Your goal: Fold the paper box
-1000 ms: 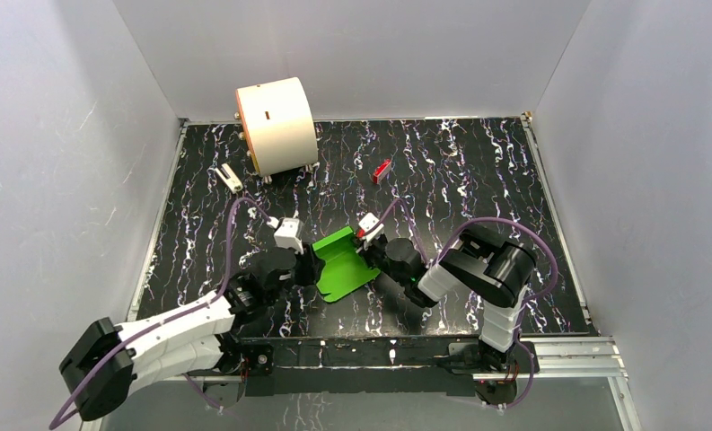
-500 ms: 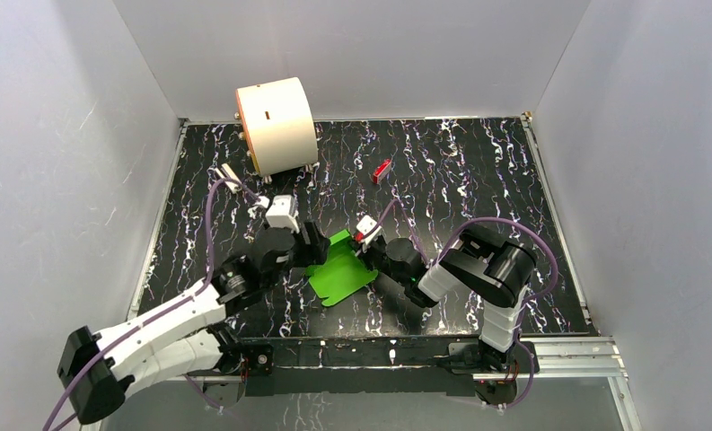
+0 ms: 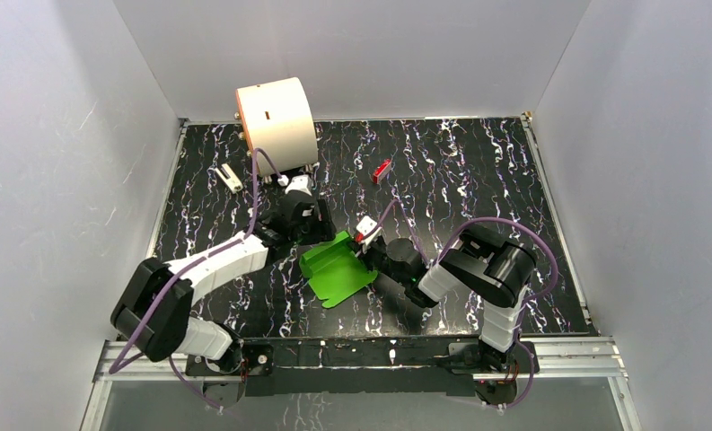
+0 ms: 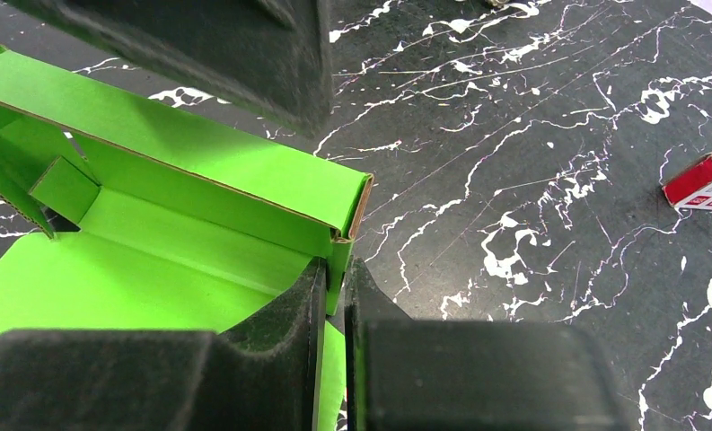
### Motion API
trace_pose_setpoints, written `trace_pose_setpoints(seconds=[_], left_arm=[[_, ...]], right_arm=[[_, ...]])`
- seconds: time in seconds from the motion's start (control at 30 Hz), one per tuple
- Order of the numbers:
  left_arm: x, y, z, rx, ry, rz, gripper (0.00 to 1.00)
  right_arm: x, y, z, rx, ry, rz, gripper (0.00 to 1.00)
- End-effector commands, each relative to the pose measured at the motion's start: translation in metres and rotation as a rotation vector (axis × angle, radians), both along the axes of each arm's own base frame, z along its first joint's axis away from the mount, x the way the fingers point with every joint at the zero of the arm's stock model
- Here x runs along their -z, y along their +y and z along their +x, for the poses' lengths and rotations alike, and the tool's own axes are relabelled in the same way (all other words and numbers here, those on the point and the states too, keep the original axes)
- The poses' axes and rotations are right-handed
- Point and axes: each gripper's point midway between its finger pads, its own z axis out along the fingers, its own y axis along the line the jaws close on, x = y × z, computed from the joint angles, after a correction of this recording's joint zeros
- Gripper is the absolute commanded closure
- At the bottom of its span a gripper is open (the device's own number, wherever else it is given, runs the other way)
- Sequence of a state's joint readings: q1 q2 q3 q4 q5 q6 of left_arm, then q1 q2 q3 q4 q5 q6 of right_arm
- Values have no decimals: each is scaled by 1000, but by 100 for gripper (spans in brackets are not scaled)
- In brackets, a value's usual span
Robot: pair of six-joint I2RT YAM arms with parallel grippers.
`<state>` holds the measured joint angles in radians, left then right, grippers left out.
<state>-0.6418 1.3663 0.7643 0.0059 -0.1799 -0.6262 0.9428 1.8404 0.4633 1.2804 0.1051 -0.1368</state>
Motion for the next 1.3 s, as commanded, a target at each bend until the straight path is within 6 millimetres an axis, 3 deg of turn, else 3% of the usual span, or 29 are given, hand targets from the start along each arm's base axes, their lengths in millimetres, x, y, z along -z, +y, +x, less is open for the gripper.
trace_pose_setpoints(seconds=[0.0,0.3,0.73,0.93,1.27], left_arm=[[-22,-35,5,116,-3,-136,38],[-3,-58,-8,204,97,-213,45],[11,-70,-24,225,199,-296,55],[13,-67,-26,207,210,-295,55],[31,-29,-2,58,246,-230,53]], right_arm=[[-6,1,2,6,-27,26,95],[-16,0,11,56,-47,88,92],[-24,0,22,123,-60,171,85],[-29,-11,31,206,-64,214,89],[-18,-28,44,348,-10,137,93]])
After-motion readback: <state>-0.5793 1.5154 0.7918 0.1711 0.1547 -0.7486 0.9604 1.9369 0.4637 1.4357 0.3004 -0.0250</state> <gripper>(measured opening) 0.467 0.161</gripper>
